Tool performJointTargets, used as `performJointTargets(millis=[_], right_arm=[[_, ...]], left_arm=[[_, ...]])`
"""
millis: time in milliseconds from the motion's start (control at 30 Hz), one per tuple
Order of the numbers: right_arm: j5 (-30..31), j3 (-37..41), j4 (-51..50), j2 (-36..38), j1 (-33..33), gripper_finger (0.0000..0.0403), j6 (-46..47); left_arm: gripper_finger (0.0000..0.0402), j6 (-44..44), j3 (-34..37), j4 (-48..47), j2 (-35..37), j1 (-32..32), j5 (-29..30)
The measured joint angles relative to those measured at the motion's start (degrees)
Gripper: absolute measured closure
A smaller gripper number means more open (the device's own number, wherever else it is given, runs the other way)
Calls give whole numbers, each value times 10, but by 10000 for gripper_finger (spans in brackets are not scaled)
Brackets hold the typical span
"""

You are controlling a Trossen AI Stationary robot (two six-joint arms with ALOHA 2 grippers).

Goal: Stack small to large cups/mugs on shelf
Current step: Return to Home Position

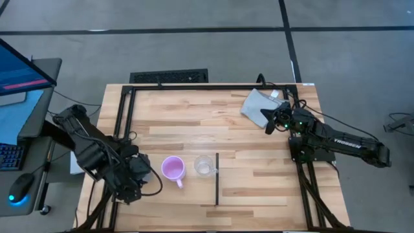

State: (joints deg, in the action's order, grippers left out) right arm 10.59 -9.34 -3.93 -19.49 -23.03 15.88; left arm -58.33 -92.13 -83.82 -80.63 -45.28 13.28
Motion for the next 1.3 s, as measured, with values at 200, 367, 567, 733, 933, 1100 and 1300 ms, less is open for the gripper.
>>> performJointTargets(millis=[200, 367, 567, 733, 933, 1100, 1300], right_arm=[[0, 0, -1, 0, 0, 376, -11], [0, 0, -1, 0, 0, 376, -14], [0, 0, -1, 0, 0, 376, -14], [0, 0, -1, 0, 0, 376, -14], [0, 0, -1, 0, 0, 376, -14], [0, 0, 0, 0, 0, 376, -14], [0, 0, 0, 0, 0, 376, -24]], left_arm=[[216, -12, -29, -31, 0, 0, -10], [216, -31, -43, -64, 0, 0, -1], [224, -41, -46, -63, 25, 0, 81], [284, -30, -46, -62, 66, 0, 167], [370, 28, -46, -62, 123, 0, 311], [397, 94, -46, -62, 163, 0, 421], [390, 155, -46, -62, 216, 0, 519]])
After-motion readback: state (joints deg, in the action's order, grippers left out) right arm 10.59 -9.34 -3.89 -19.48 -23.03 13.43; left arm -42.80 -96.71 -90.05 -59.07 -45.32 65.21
